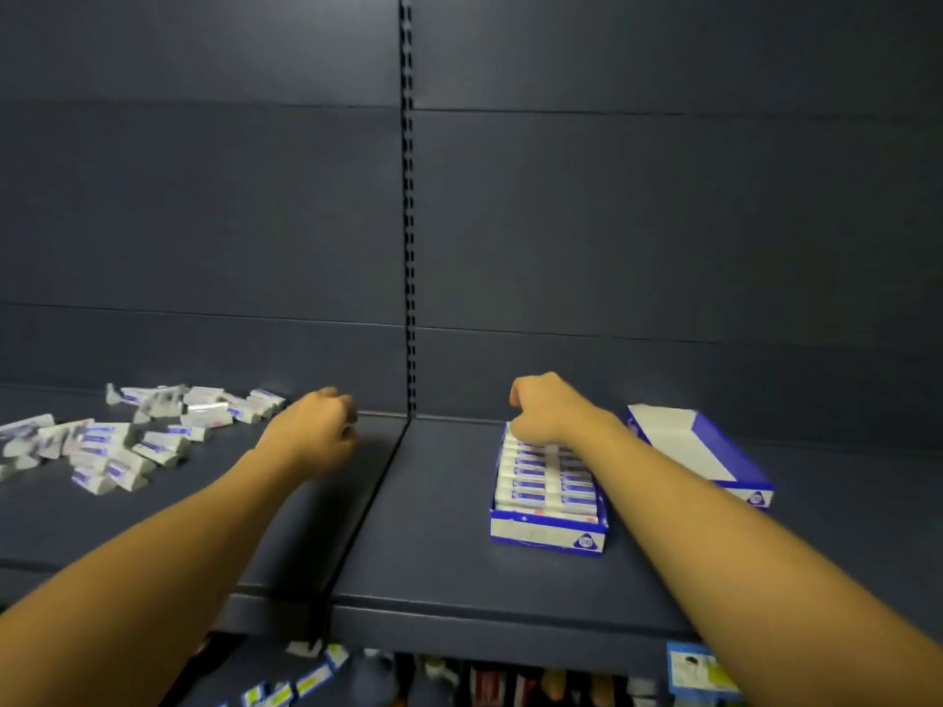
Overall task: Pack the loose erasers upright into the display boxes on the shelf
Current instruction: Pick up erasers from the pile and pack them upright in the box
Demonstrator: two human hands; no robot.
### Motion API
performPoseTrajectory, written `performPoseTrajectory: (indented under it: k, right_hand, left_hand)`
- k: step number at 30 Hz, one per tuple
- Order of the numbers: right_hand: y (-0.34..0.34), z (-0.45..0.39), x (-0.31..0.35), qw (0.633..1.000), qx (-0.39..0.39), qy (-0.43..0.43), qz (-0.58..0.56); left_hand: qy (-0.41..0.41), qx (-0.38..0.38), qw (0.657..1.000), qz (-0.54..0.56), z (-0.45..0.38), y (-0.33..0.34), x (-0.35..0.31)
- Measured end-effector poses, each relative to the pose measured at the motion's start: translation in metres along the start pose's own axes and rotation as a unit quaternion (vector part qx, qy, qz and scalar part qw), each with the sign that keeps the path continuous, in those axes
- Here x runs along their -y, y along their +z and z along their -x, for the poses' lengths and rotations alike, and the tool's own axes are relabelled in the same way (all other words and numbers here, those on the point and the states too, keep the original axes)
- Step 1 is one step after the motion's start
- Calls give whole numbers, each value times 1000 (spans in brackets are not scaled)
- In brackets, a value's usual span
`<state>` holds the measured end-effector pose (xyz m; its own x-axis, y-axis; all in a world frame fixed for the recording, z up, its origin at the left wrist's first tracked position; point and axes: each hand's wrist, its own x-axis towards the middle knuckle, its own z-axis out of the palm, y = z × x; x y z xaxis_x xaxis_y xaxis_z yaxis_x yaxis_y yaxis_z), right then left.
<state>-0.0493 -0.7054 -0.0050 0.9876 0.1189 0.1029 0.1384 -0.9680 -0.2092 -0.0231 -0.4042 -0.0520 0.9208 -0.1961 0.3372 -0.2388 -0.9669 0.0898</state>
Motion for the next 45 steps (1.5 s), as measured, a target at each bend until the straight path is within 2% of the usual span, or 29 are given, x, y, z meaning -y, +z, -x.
performPoseTrajectory:
  k: [6,11,18,23,33,36,42,45]
  right_hand:
    - [18,5,92,998,3,-41,57]
    - [40,3,169,998,12,-50,27]
    - [73,-3,273,997,10,-69,16]
    - [103,-10,331,997,-4,-76,14]
    - [119,-67,398,992,-40,-117,10]
    - [122,-93,409,990,-35,-139,-7]
    - [129,-142,420,984,-41,-166,-45]
    - [133,-157,425,983,-41,-175,-48]
  left_hand:
    - [-66,-20,997,-15,43,-39,56]
    - [-99,-18,994,-41,78,-57,109]
    - [-156,-18,988,14,125,-83,204]
    - [-165,-40,985,35,145,-86,261]
    - [-161,-26,986,27,103,-71,328]
    - [-165,-13,985,46,88,-68,341]
    - [-144,-9,990,3,48,-71,377]
    - [-152,20,988,-9,33,-62,393]
